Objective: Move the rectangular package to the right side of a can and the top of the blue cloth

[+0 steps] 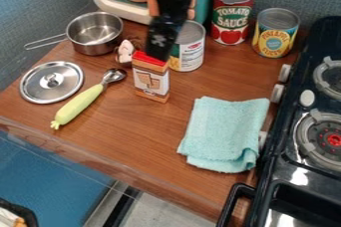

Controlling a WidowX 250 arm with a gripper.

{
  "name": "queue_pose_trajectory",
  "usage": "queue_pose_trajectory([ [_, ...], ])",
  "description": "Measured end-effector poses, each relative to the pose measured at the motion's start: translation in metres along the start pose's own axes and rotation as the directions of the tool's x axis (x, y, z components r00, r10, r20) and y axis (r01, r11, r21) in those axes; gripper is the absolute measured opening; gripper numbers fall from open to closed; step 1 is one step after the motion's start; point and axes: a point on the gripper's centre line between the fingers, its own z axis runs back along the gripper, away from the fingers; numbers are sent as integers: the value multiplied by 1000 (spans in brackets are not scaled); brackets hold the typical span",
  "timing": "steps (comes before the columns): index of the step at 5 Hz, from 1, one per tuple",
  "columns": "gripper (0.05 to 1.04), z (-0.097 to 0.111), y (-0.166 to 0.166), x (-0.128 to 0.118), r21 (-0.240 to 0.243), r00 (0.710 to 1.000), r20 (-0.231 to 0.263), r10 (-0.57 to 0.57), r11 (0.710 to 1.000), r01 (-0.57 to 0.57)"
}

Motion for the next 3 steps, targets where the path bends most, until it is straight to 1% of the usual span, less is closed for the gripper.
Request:
queue_pose_trajectory([
  [1,1001,-11,-4,13,7,996,-93,10,1000,-10],
  [2,1001,-31,-11,10,43,993,-86,-86,995,90],
  [3,1001,-37,-23,8,40,989,-79,-125,991,128],
])
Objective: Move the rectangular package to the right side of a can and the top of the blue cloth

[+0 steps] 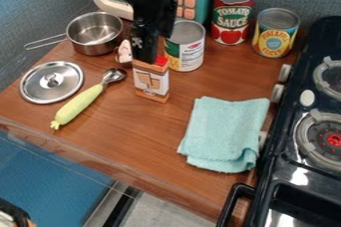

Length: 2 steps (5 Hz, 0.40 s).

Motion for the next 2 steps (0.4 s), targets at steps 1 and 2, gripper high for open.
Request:
queue_pose_trajectory([
  [1,1001,-7,-15,-6,-4,1000,11,-13,1000,13],
  [2,1001,-7,-20,-12,-9,1000,12,-28,1000,28],
])
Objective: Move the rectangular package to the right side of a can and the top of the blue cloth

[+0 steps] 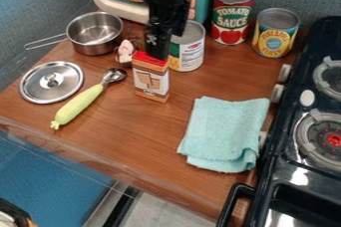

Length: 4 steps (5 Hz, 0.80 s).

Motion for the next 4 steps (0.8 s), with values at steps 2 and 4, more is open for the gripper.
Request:
queue_pose_trajectory([
  [2,1001,-10,5,4,20,1000,20,-17,1000,17],
  [4,1001,-22,14,14,43,999,32,-9,999,8],
])
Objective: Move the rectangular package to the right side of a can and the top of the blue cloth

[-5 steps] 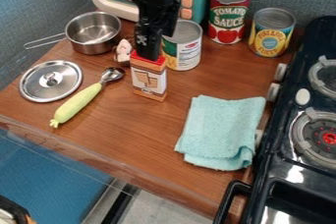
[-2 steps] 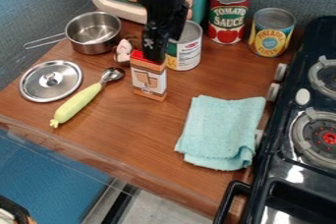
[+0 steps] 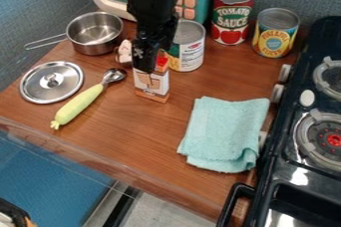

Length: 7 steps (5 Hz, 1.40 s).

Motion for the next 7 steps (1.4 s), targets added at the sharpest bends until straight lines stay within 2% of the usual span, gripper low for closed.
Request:
queue_pose_trajectory([
  [5,1001,-25,3,6,42,1000,24,-5,999,4],
  [6,938,-33,2,5,54,1000,29,-6,999,5],
  [7,619,-35,3,6,46,999,39,-4,999,2],
])
